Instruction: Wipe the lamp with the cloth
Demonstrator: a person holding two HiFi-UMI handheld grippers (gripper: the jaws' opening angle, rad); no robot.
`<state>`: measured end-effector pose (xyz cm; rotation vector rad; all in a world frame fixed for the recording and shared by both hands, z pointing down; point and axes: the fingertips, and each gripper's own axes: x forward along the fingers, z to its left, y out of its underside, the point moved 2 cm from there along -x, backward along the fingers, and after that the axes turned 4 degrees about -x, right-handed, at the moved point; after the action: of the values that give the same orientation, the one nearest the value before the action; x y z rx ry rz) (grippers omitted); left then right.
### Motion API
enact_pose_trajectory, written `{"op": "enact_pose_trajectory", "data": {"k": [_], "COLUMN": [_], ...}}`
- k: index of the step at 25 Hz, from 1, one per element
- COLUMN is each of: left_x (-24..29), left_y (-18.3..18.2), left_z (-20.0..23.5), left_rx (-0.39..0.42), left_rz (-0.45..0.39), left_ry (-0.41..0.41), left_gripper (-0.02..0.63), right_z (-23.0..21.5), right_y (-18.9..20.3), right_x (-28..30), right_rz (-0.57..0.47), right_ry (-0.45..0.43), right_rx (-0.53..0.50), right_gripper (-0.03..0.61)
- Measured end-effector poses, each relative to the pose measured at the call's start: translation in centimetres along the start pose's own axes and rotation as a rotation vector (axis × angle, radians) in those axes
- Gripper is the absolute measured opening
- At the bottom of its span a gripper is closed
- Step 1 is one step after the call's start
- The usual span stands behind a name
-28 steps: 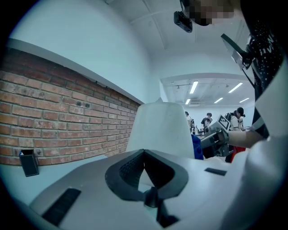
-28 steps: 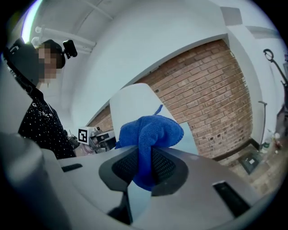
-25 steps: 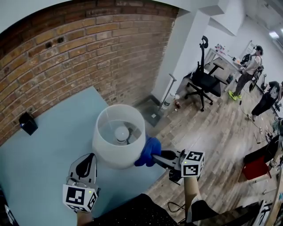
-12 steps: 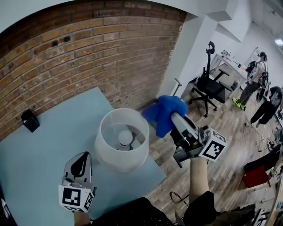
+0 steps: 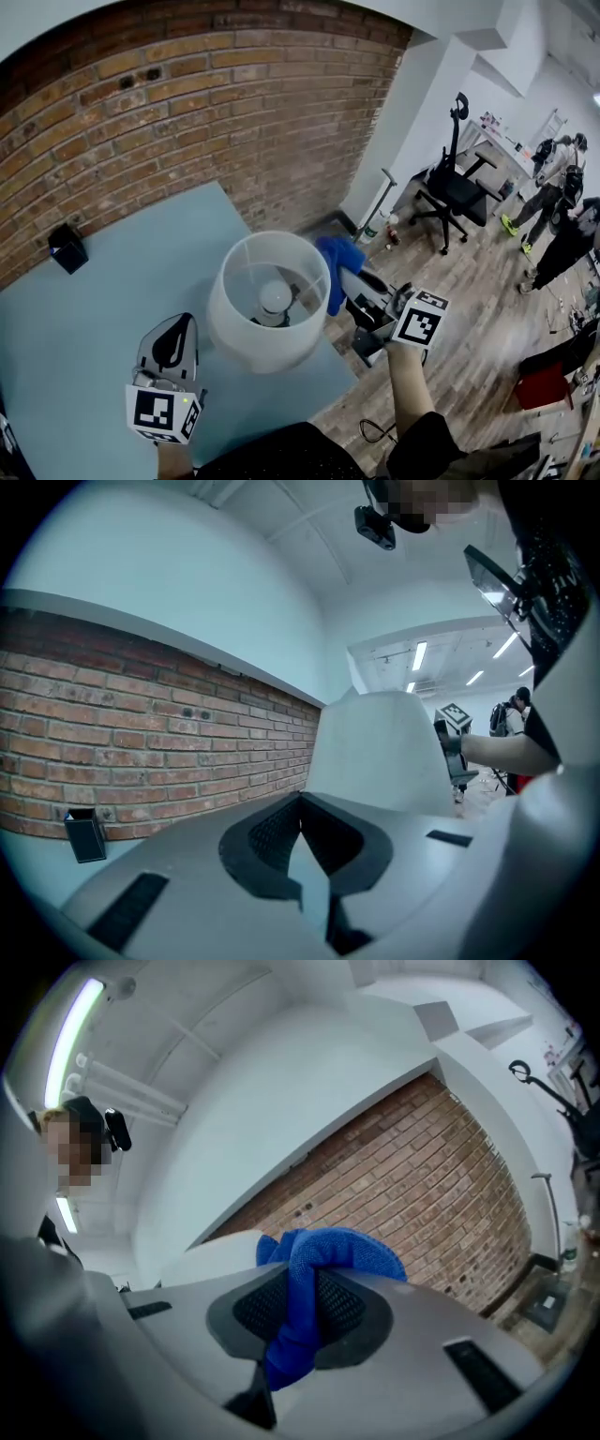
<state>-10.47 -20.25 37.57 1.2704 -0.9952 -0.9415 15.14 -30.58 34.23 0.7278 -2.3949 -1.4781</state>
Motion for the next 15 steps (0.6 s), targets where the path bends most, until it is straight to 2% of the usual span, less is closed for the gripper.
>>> {"op": "enact_pose_trajectory", "data": {"k": [6, 9, 11, 13, 15], "left_x": [1.0, 1.3, 1.6, 2.0, 2.3], "left_y": [1.3, 1.7, 1.6, 1.6, 2.0], "left_z": [-0.2, -0.2, 0.0, 0.6, 1.2], "left_rx": [-0.008, -0.01, -0.009, -0.012, -0.022], "left_rz": [0.032, 0.043, 0.041, 0.043, 0.05], "left_ry": [0.012, 0.014, 0.01, -0.003, -0.014], "left_gripper": [0.009, 0.009, 0.009, 0.009, 0.009], "right_z": [-4.6, -5.8, -5.4, -4.3, -2.6], "right_y": [4.7, 4.8, 2.6, -0.4, -3.4], "right_x": [-0.5, -0.5, -0.2, 0.7, 2.1], "right_rz": [0.134, 0.162, 0.124, 0.081, 0.081], "right_ry": [0.091, 0.102, 0.03, -0.101, -0.253], "right_rx": [0.05, 0.045, 0.064, 0.094, 0.083], "right_gripper": [0.061, 0.061, 0.061, 0.061, 0.061]}}
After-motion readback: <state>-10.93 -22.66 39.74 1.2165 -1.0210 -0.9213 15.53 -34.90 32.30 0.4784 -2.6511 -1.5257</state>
